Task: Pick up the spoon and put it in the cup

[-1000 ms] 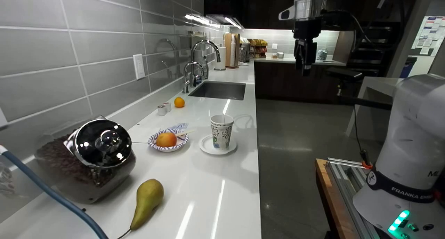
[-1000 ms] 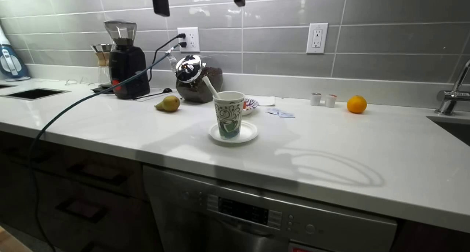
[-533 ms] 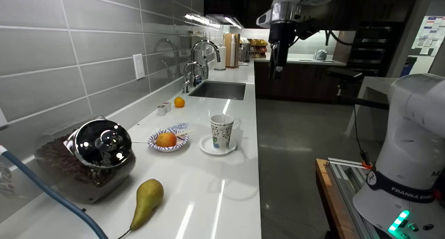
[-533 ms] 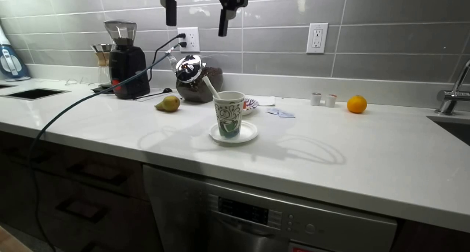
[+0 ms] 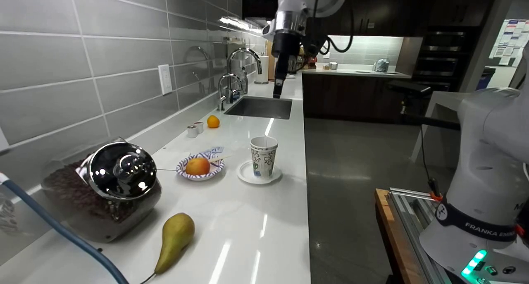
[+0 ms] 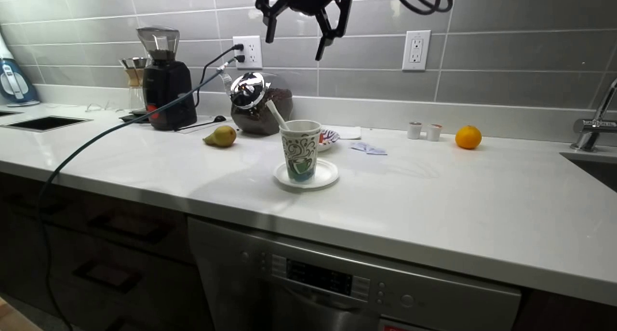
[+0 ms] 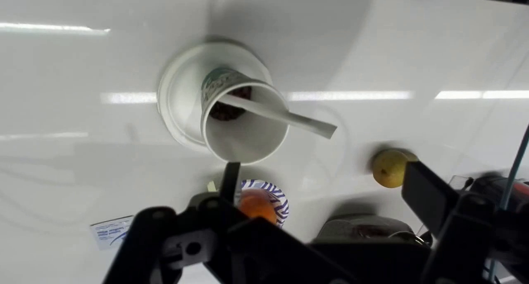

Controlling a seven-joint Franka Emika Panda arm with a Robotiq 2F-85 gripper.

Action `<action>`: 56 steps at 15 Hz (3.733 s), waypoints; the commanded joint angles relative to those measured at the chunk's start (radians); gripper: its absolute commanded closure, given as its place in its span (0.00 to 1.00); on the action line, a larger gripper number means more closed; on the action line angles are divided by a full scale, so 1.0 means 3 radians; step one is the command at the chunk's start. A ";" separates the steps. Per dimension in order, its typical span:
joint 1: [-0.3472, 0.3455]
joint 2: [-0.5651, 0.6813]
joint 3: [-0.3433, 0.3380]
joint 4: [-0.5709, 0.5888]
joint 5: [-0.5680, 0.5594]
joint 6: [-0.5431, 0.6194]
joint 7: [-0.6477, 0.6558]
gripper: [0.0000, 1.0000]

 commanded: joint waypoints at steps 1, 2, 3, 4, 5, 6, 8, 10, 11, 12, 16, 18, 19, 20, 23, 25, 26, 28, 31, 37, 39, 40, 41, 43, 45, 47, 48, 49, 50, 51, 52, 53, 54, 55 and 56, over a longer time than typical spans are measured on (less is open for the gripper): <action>-0.0201 0.0708 0.0162 0.0562 0.0473 -0.0005 -0.0258 0.00; -0.0272 0.0837 0.0217 0.0660 0.0595 0.0007 -0.0302 0.00; -0.0351 0.0971 0.0275 0.0766 0.0716 0.0010 -0.0355 0.00; -0.0433 0.1092 0.0340 0.0856 0.0804 0.0050 -0.0409 0.00; -0.0514 0.1210 0.0404 0.0940 0.0871 0.0117 -0.0456 0.00; -0.0598 0.1314 0.0461 0.1028 0.0923 0.0139 -0.0490 0.00; -0.0745 0.1511 0.0576 0.1162 0.0953 0.0249 -0.0555 0.00; -0.0862 0.1673 0.0675 0.1252 0.0907 0.0310 -0.0559 0.00; -0.0911 0.1744 0.0719 0.1291 0.0885 0.0301 -0.0543 0.00; -0.0961 0.1815 0.0759 0.1332 0.0876 0.0247 -0.0501 0.00; -0.1086 0.2019 0.0866 0.1433 0.0798 0.0001 -0.0294 0.00; -0.1102 0.1916 0.0898 0.1270 0.0792 0.0165 -0.0393 0.00; -0.1111 0.1926 0.0907 0.1270 0.0793 0.0171 -0.0394 0.00; -0.1113 0.1923 0.0910 0.1271 0.0794 0.0170 -0.0395 0.00; -0.1113 0.1918 0.0912 0.1271 0.0795 0.0170 -0.0395 0.00; -0.1167 0.2014 0.0988 0.1337 0.0941 0.0052 -0.0452 0.00; -0.1185 0.2058 0.1025 0.1353 0.0979 0.0046 -0.0482 0.00; -0.1221 0.2150 0.1098 0.1403 0.1053 -0.0009 -0.0489 0.00; -0.1256 0.2264 0.1158 0.1451 0.1194 0.0036 -0.0477 0.00; -0.1290 0.2471 0.1165 0.1637 0.1359 0.0094 -0.0412 0.47; -0.1296 0.2516 0.1159 0.1677 0.1349 0.0122 -0.0396 0.51; -0.1298 0.2532 0.1158 0.1693 0.1340 0.0146 -0.0386 0.50; -0.1305 0.2551 0.1161 0.1705 0.1338 0.0161 -0.0382 0.52; -0.1312 0.2613 0.1163 0.1753 0.1323 0.0160 -0.0348 0.50; -0.1328 0.2668 0.1179 0.1784 0.1341 0.0149 -0.0331 0.54; -0.1333 0.2704 0.1188 0.1800 0.1336 0.0129 -0.0288 0.62; -0.1335 0.2715 0.1192 0.1801 0.1330 0.0116 -0.0276 0.68; -0.1336 0.2720 0.1196 0.1799 0.1331 0.0116 -0.0264 0.71; -0.1337 0.2721 0.1198 0.1794 0.1324 0.0098 -0.0242 0.69; -0.1335 0.2711 0.1198 0.1777 0.1317 0.0102 -0.0226 0.69; -0.1336 0.2704 0.1203 0.1769 0.1317 0.0094 -0.0216 0.69; -0.1343 0.2700 0.1212 0.1771 0.1327 0.0090 -0.0223 0.70; -0.1353 0.2697 0.1225 0.1775 0.1345 0.0085 -0.0240 0.74; -0.1364 0.2695 0.1241 0.1780 0.1365 0.0076 -0.0252 0.77; -0.1368 0.2697 0.1248 0.1785 0.1377 0.0074 -0.0253 0.78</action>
